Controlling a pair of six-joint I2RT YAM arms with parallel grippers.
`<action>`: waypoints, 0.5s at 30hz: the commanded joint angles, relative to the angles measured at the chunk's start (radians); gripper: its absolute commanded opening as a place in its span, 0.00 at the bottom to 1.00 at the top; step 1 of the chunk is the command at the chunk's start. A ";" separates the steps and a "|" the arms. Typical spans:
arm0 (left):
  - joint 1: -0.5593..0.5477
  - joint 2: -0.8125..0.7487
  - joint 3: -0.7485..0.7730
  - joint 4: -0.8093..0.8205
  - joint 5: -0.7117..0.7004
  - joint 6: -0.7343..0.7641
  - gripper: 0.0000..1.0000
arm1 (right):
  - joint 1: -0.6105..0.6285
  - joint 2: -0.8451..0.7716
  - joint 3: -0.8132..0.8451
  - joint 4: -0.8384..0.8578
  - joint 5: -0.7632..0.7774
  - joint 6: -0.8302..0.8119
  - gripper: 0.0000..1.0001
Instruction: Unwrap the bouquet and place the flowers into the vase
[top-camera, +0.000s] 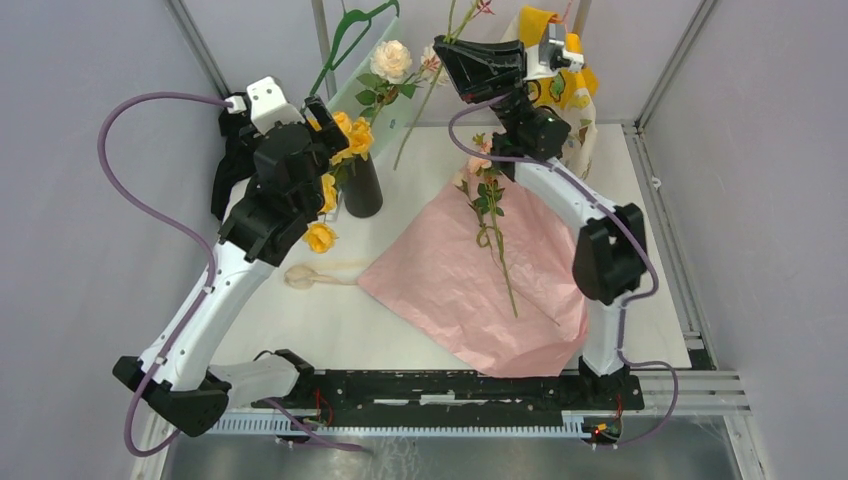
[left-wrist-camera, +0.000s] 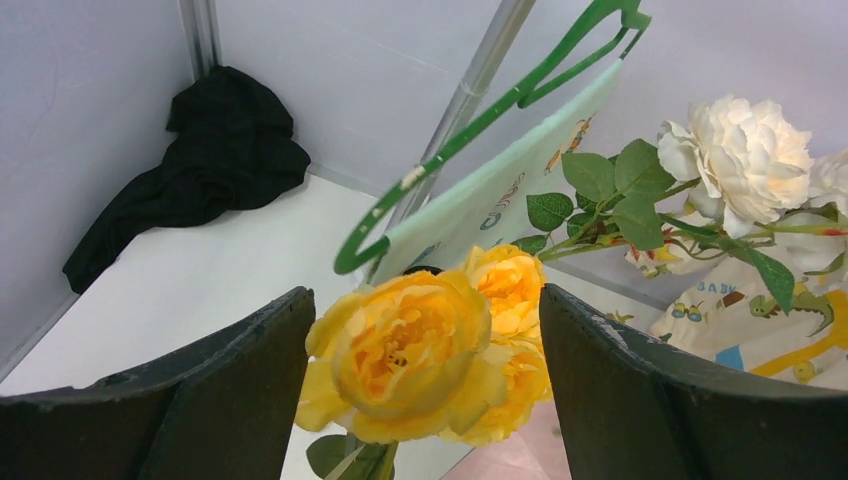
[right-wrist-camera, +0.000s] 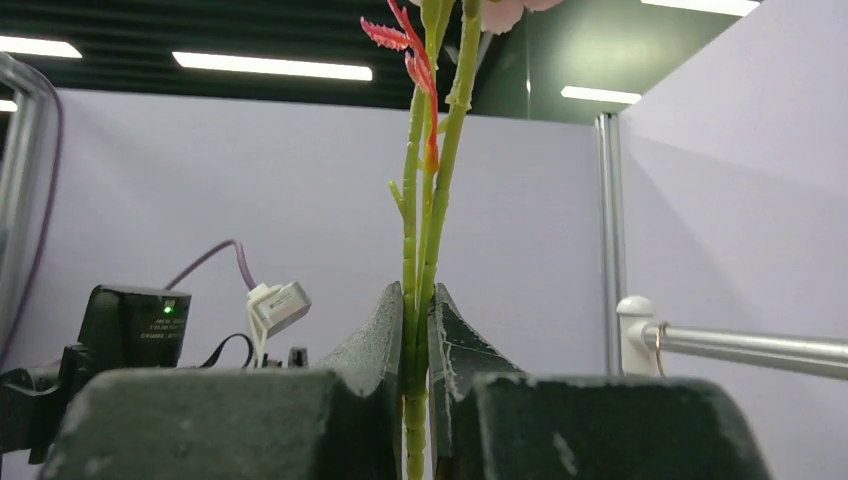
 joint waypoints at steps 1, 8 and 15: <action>0.000 -0.064 0.028 0.067 -0.019 0.012 0.88 | 0.022 0.243 0.370 0.171 0.069 0.166 0.00; 0.000 -0.105 0.052 0.092 -0.073 0.065 0.88 | 0.068 0.366 0.480 0.046 0.095 -0.007 0.00; 0.000 -0.126 0.042 0.091 -0.083 0.076 0.88 | 0.099 0.422 0.497 0.026 0.141 -0.087 0.01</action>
